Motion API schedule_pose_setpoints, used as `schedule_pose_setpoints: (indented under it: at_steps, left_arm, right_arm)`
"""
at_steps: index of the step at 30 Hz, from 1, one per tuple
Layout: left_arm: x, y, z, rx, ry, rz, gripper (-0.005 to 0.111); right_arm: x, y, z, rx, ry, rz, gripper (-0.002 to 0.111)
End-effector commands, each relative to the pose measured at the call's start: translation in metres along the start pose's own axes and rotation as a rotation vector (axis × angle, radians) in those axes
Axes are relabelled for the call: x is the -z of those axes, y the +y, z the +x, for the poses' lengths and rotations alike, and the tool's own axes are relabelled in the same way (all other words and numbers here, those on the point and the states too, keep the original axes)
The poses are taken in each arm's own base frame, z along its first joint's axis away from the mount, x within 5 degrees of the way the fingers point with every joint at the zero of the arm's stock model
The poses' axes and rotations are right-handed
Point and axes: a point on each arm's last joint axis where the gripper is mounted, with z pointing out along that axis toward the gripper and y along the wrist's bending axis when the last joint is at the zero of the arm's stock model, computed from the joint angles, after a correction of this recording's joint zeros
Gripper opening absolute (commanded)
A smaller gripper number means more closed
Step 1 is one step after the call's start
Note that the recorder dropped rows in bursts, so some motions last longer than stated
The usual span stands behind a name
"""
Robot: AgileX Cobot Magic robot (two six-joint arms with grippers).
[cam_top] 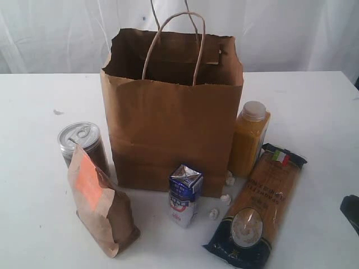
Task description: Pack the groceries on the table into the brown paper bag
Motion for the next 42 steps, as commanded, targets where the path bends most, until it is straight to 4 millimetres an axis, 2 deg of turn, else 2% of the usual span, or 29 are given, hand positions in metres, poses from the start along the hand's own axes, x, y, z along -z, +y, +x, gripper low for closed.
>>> schedule_pose_setpoints:
  at_steps: [1, 5, 8, 11, 13, 16, 20, 21, 22, 28, 35, 42]
  left_arm:
    - [0.006, -0.028, -0.023, -0.199, 0.199, -0.132, 0.0]
    - [-0.002, -0.038, -0.058, -0.289, 0.289, -0.32, 0.0]
    - [-0.02, -0.036, -0.082, -0.313, 0.316, -0.426, 0.0]
    - [-0.039, -0.031, -0.095, -0.314, 0.388, -0.485, 0.0]
    - [-0.052, -0.024, -0.1, -0.312, 0.437, -0.517, 0.005]
    - [-0.074, -0.009, -0.103, -0.283, 0.498, -0.557, 0.026]
    - [-0.102, 0.01, -0.109, -0.269, 0.5, -0.592, 0.071]
    - [-0.109, 0.014, -0.111, -0.272, 0.485, -0.596, 0.08]
    - [-0.116, 0.019, -0.113, -0.271, 0.478, -0.602, 0.083]
    - [-0.152, 0.046, -0.126, -0.295, 0.496, -0.701, 0.082]
    - [-0.198, 0.062, -0.151, -0.325, 0.522, -0.738, 0.082]
    - [-0.23, 0.082, -0.154, -0.297, 0.576, -0.758, 0.082]
  right_arm:
    - [0.0, 0.0, 0.001, 0.004, -0.003, 0.003, 0.0]
    - [0.0, 0.0, 0.001, 0.004, -0.003, 0.003, 0.0]
    - [0.0, 0.0, 0.001, 0.004, -0.003, 0.003, 0.0]
    - [0.0, 0.0, 0.001, 0.004, -0.003, 0.003, 0.0]
    - [0.0, 0.0, 0.001, 0.004, -0.003, 0.003, 0.0]
    - [0.0, 0.0, 0.001, 0.004, -0.003, 0.003, 0.0]
    - [0.0, 0.0, 0.001, 0.004, -0.003, 0.003, 0.0]
    - [0.0, 0.0, 0.001, 0.004, -0.003, 0.003, 0.0]
    - [0.0, 0.0, 0.001, 0.004, -0.003, 0.003, 0.0]
    - [0.0, 0.0, 0.001, 0.004, -0.003, 0.003, 0.0]
    - [0.0, 0.0, 0.001, 0.004, -0.003, 0.003, 0.0]
    - [0.0, 0.0, 0.001, 0.004, -0.003, 0.003, 0.0]
